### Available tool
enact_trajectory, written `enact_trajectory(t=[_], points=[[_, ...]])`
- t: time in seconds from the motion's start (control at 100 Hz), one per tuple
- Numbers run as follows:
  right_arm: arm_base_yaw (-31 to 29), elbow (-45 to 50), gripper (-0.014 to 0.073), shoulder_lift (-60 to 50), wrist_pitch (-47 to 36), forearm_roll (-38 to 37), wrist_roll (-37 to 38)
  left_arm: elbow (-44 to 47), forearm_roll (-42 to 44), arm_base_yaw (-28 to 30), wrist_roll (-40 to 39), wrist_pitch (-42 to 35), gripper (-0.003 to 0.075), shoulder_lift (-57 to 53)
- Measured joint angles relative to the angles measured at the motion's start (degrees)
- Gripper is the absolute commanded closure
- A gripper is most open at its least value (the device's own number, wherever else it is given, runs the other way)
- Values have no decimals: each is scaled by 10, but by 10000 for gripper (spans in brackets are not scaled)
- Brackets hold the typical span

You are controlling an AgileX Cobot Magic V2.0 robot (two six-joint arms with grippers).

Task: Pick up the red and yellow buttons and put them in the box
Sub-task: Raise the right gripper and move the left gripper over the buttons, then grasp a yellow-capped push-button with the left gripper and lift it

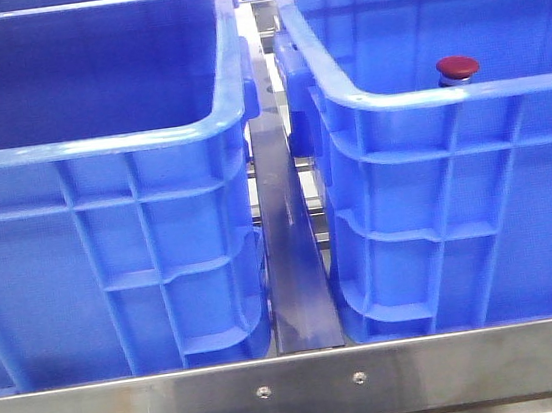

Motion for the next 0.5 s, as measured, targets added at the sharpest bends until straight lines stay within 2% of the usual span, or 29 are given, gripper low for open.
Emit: enact_trajectory(t=[0.28,0.5], points=[[0,0,661,0,-9,0,0,-79,5,4,-14,-1,304,183],[0,0,661,0,-15,0,0,-144,6,39,-15,-1,304,317]])
